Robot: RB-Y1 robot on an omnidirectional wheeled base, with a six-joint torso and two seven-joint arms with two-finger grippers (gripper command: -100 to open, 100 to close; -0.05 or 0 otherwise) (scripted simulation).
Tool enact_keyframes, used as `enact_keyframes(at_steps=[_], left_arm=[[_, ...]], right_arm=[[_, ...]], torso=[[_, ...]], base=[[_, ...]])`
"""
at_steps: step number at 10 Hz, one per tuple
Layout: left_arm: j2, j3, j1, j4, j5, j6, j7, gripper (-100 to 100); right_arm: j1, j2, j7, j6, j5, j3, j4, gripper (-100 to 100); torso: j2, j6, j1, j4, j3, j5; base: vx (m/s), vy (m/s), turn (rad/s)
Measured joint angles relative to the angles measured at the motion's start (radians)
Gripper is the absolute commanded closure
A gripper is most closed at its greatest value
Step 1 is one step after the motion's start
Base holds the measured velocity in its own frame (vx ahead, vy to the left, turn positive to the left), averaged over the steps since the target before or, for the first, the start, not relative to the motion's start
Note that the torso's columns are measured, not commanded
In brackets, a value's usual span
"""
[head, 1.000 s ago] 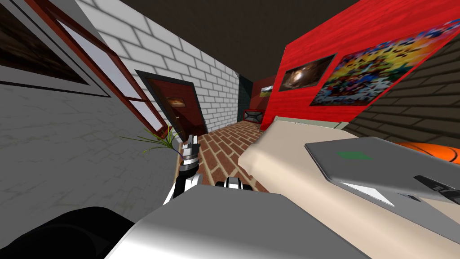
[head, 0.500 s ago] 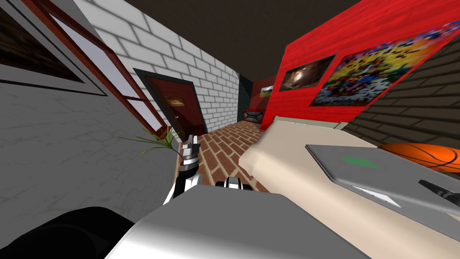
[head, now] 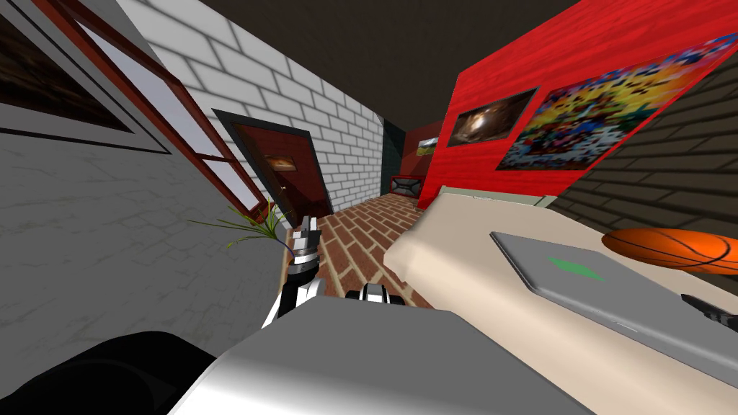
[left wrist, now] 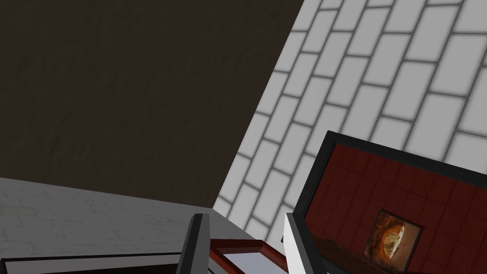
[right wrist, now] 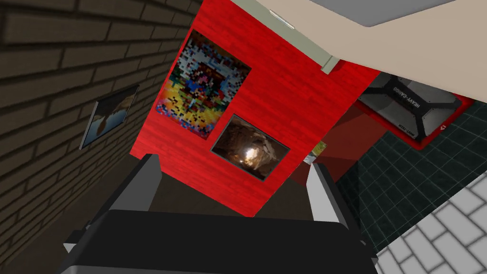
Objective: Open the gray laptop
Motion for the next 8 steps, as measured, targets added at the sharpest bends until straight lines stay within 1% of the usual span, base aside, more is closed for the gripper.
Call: enact_keyframes(at_steps=[2,4,8], left_arm=[[0.0,0.0,0.0,0.0,0.0,0.0,0.0,0],[0.0,0.0,0.0,0.0,0.0,0.0,0.0,0],[0.0,0.0,0.0,0.0,0.0,0.0,0.0,0]], right_arm=[[0.017,-0.002,0.031,0.024,0.06,-0.003,-0.022,-100],[0.029,-0.002,0.05,0.039,0.105,-0.006,-0.037,-100],[0.057,-0.006,0.105,0.081,0.225,-0.01,-0.077,-100]], torso=[[0.0,0.0,0.0,0.0,0.0,0.0],[0.0,0.0,0.0,0.0,0.0,0.0],[0.0,0.0,-0.001,0.0,0.0,0.0]], base=[[-0.003,0.024,-0.014],[-0.01,0.019,-0.013],[-0.023,0.009,-0.008]])
